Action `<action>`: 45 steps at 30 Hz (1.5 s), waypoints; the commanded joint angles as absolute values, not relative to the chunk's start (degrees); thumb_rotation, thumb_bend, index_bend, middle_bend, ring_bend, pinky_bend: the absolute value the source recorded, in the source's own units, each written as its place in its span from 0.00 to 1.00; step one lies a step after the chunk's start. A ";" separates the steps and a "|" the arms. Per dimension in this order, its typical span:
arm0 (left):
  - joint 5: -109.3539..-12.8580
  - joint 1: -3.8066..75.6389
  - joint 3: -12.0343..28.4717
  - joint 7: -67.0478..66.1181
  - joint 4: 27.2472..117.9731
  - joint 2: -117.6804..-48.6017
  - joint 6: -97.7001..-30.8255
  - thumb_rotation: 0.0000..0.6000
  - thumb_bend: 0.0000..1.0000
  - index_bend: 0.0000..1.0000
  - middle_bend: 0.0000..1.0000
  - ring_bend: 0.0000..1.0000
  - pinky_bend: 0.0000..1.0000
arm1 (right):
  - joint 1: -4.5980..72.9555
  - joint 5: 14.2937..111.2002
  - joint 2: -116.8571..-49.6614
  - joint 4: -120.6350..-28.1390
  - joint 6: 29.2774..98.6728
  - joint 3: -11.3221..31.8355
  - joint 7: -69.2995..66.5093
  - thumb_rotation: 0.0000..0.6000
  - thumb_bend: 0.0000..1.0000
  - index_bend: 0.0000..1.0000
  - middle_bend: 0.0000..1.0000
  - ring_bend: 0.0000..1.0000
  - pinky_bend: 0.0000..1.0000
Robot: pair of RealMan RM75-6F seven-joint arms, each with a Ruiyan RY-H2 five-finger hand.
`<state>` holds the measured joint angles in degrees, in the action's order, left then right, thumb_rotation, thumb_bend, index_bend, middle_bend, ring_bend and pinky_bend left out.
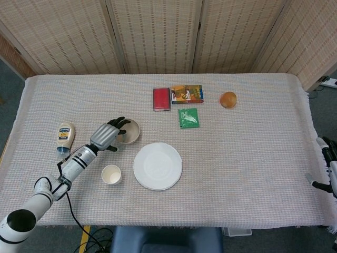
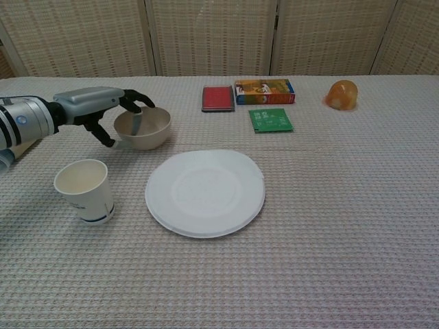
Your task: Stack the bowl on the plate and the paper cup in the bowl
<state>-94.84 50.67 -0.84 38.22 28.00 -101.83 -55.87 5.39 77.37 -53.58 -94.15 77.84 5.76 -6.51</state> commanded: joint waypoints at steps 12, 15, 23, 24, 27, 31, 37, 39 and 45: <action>-93.89 49.06 -1.81 39.96 22.57 -105.79 -58.69 1.00 0.47 0.62 0.16 0.03 0.20 | 5.28 77.54 -53.75 -94.28 78.12 5.76 -5.76 1.00 0.26 0.00 0.02 0.00 0.00; -93.63 48.67 -1.67 39.23 22.63 -105.56 -59.92 1.00 0.47 0.62 0.16 0.03 0.20 | 5.29 77.71 -53.75 -94.34 78.08 5.68 -5.66 1.00 0.26 0.00 0.02 0.00 0.00; -93.02 47.53 -0.52 32.79 32.26 -99.57 -65.76 1.00 0.47 0.63 0.16 0.03 0.20 | 5.31 79.76 -53.32 -94.26 78.20 5.16 -7.58 1.00 0.26 0.00 0.02 0.00 0.00; -92.75 47.26 -0.26 32.12 35.30 -98.08 -66.21 1.00 0.47 0.63 0.16 0.03 0.20 | 5.38 80.14 -53.17 -94.18 78.02 5.03 -8.16 1.00 0.26 0.00 0.02 0.00 0.00; -91.60 46.45 0.60 26.61 47.59 -92.03 -66.52 1.00 0.47 0.63 0.16 0.03 0.20 | 5.61 81.39 -52.44 -93.76 77.38 4.64 -10.84 1.00 0.26 0.00 0.02 0.00 0.00; -88.59 45.49 2.21 12.72 66.11 -84.14 -65.09 1.00 0.47 0.63 0.16 0.03 0.20 | 5.22 83.41 -51.36 -92.70 78.32 4.27 -15.48 1.00 0.26 0.00 0.02 0.00 0.00; -80.26 45.10 4.72 -0.94 88.72 -77.98 -59.78 1.00 0.47 0.64 0.16 0.03 0.20 | 4.97 85.55 -50.17 -90.07 79.24 3.92 -23.54 1.00 0.26 0.00 0.02 0.00 0.00; -77.61 45.65 5.33 -5.10 93.14 -77.20 -57.94 1.00 0.47 0.64 0.16 0.03 0.20 | 5.15 85.48 -49.90 -88.97 78.91 4.02 -26.19 1.00 0.26 0.00 0.02 0.00 0.00; -71.55 47.79 7.03 -13.01 95.47 -79.88 -54.43 1.00 0.47 0.64 0.16 0.03 0.20 | 5.30 85.79 -49.68 -86.92 79.04 4.09 -30.21 1.00 0.26 0.00 0.02 0.00 0.00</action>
